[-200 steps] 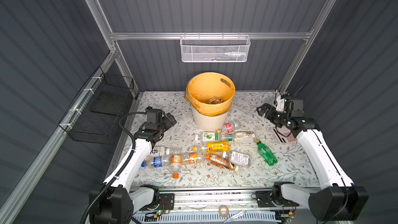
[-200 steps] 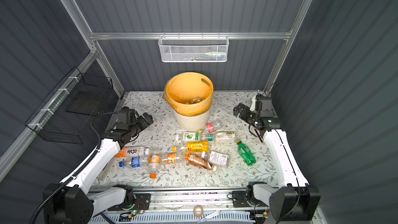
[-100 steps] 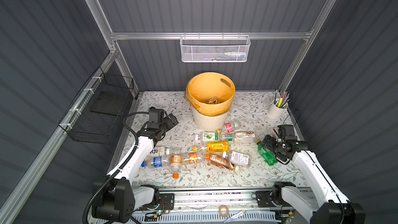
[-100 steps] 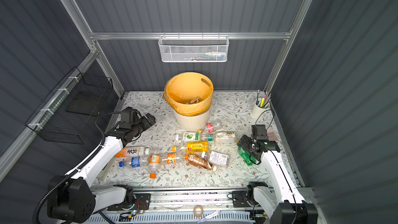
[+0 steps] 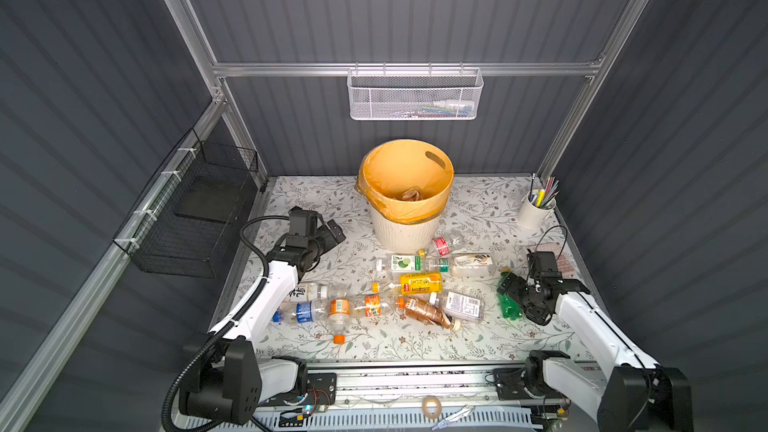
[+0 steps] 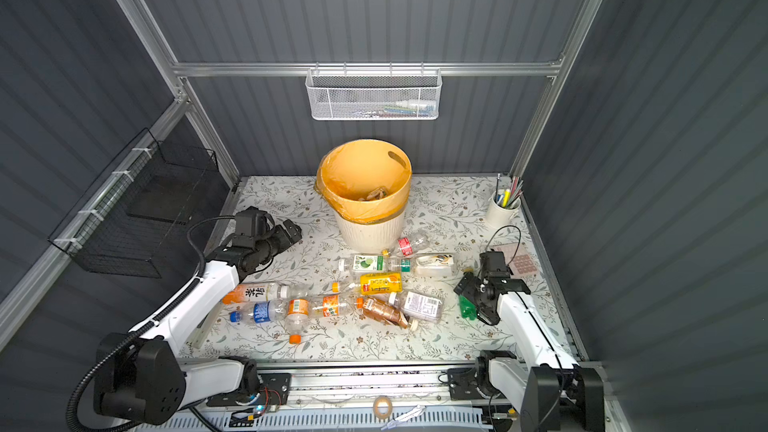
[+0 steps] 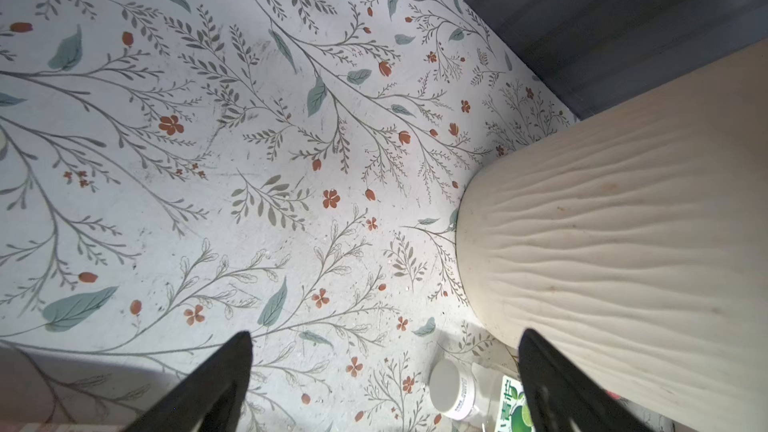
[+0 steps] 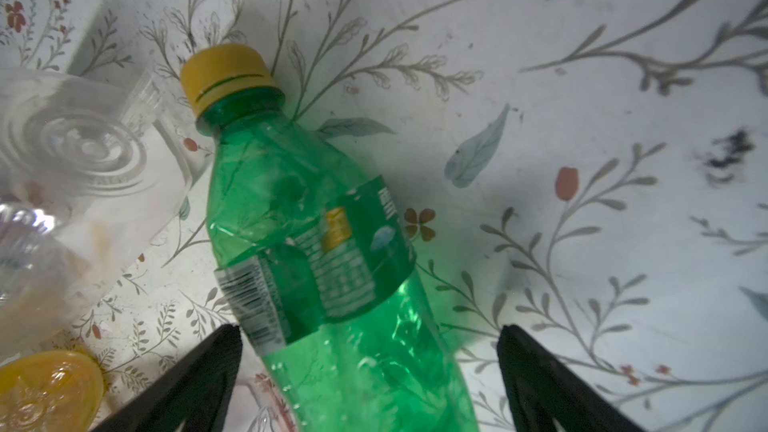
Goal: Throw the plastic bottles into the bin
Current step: 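Close the right gripper around the green soda bottle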
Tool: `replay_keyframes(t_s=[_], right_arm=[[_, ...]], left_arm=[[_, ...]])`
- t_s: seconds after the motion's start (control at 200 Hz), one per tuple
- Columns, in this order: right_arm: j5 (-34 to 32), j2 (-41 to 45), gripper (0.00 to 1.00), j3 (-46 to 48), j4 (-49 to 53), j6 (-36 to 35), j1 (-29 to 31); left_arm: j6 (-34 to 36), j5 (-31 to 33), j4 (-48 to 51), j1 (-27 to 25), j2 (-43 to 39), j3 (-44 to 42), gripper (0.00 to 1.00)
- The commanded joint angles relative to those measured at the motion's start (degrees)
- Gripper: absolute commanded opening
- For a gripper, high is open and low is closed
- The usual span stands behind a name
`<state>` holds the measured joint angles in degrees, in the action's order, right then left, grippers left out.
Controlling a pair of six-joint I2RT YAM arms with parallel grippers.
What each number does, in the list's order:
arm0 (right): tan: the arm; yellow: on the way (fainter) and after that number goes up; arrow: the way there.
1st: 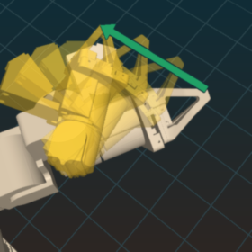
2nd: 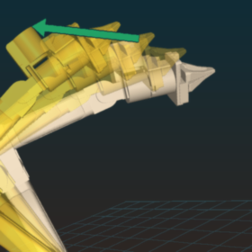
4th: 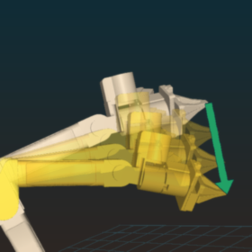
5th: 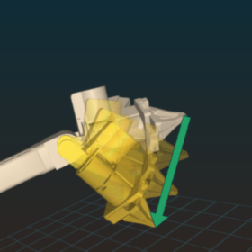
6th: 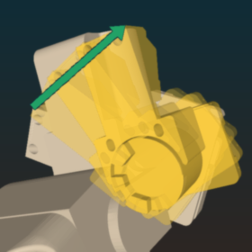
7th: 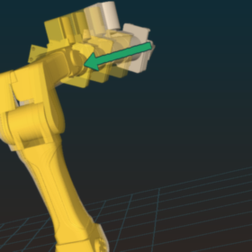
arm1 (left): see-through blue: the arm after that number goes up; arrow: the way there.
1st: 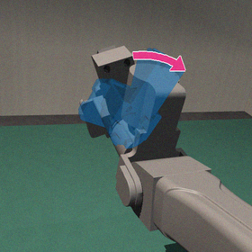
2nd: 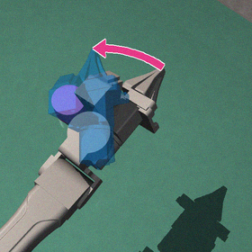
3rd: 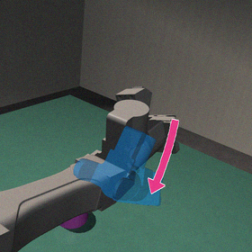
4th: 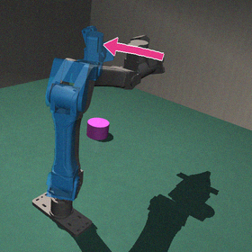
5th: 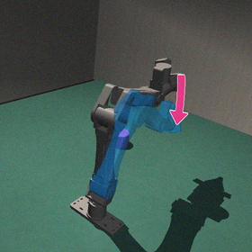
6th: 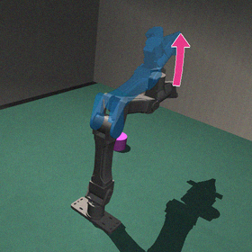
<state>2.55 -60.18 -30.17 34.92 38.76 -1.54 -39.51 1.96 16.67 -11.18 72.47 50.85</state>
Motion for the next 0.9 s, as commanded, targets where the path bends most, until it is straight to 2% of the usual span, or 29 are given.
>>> replay_keyframes(t_s=[0.0,0.13,0.205,0.24,0.27,0.3,0.32,0.485,0.555,0.645,0.755,0.81,0.895], right_arm=[[1.3,-1.4,0.94,0.3,-2.7,0.8,-0.2],[1.4,-3.2,0.80,0.0,-4.1,0.6,-0.2],[1.7,-4.8,0.78,-0.3,-5.0,0.2,-0.2],[1.8,-6.1,0.79,-0.6,-5.1,-0.1,-0.2],[1.8,-7.0,0.85,-0.9,-5.1,-0.3,-0.2],[1.5,-7.8,0.95,-1.3,-4.8,-0.5,-0.2],[1.3,-8.3,0.98,-1.4,-4.7,-0.6,-0.2],[1.0,-10.0,0.98,-1.9,-5.2,-0.8,-0.2],[0.7,-10.5,0.93,-2.2,-5.5,-1.0,-0.2],[0.3,-11.1,0.75,-2.8,-4.9,-1.2,-0.2],[-0.2,-10.0,0.61,-3.6,-4.2,-1.3,-0.2],[0.2,-8.0,0.57,-3.9,-4.5,-1.6,-0.2],[0.6,-4.3,0.56,-5.1,-4.4,-2.1,-0.5]], left_arm=[[1.4,-1.0,-0.1,0.3,0.5,0.5,1.00],[1.3,-0.9,-0.1,0.3,0.6,0.6,1.00],[1.4,-0.7,0.0,0.3,0.7,0.7,1.00],[1.4,-0.6,0.2,0.2,0.8,0.8,1.00],[1.4,-0.6,0.2,0.2,0.8,0.8,1.00],[1.4,-0.5,0.4,0.3,0.9,0.8,1.00],[1.4,-0.5,0.4,0.3,1.0,0.8,1.00],[1.4,-0.2,0.6,0.3,0.8,0.8,1.00],[1.3,-0.1,0.6,0.3,0.8,0.8,1.00],[1.3,0.0,0.7,0.3,0.9,0.8,1.00],[1.2,0.1,0.9,0.3,0.8,0.9,1.00],[1.1,0.2,1.0,0.3,0.7,1.0,1.00],[1.1,0.5,1.2,0.3,0.6,0.8,1.00]])
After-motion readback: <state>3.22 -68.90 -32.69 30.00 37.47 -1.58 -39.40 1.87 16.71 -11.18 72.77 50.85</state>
